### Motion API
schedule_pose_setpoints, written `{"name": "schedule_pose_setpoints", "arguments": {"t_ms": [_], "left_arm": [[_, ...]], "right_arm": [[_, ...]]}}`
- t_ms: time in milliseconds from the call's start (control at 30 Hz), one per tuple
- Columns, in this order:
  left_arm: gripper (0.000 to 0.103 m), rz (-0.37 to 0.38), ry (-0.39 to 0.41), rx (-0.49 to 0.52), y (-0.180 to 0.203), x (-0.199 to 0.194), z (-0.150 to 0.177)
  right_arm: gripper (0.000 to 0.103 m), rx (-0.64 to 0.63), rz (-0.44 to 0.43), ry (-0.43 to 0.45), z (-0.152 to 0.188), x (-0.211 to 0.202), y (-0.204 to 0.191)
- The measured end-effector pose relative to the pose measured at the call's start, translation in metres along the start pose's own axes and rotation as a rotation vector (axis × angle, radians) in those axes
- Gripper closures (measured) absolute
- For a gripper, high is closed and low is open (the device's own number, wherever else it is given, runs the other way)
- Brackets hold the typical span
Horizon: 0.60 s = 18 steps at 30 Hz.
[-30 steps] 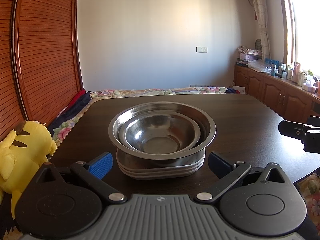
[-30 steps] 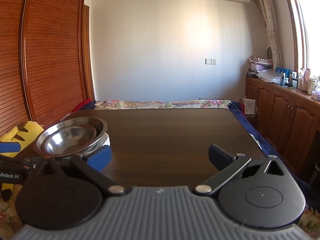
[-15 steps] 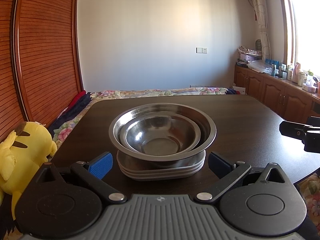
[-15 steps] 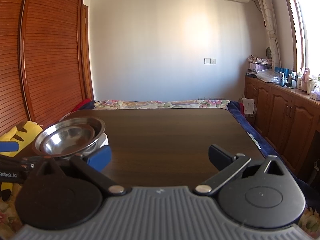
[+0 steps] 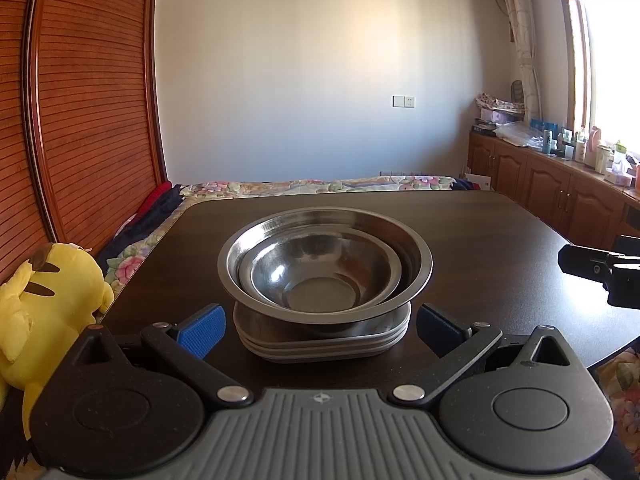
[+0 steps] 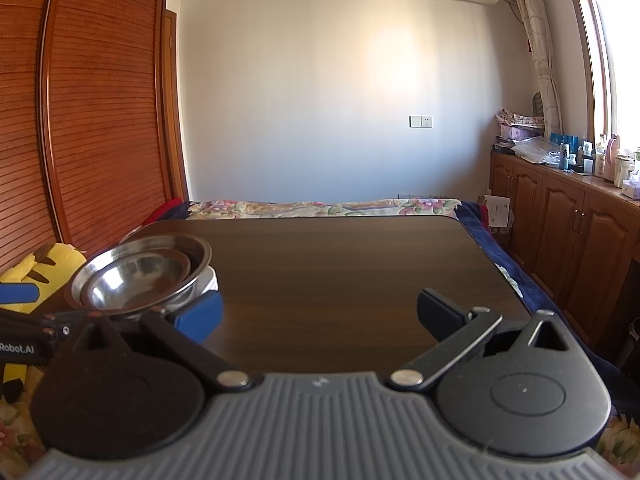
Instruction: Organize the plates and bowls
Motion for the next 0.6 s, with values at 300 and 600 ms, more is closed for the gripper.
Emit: {"name": "schedule_pose_setpoints", "arguments": {"t_ms": [300,600], "left_arm": [[0.0,0.0,-0.002,0.001,0.0006,-0.0007,0.0007],[0.0,0.0,-0.002,0.001,0.0003,-0.0004,0.0009]], "right_arm": [[0.0,0.002,-0.001,-0.001,0.0005,-0.0004,0.0003],[0.0,0.002,0.001,0.001,0.001,-0.0013,0.0009]]}}
Point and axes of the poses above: each gripper's, at about its wrist camera, not at the fingertips, and x roughly the way its jaws point, y to its right, z to its underside, the point moved 4 cm from there along x, roughly the way its jaws point, and after that the axes turned 8 degrees about z, right-handed, at the moved point
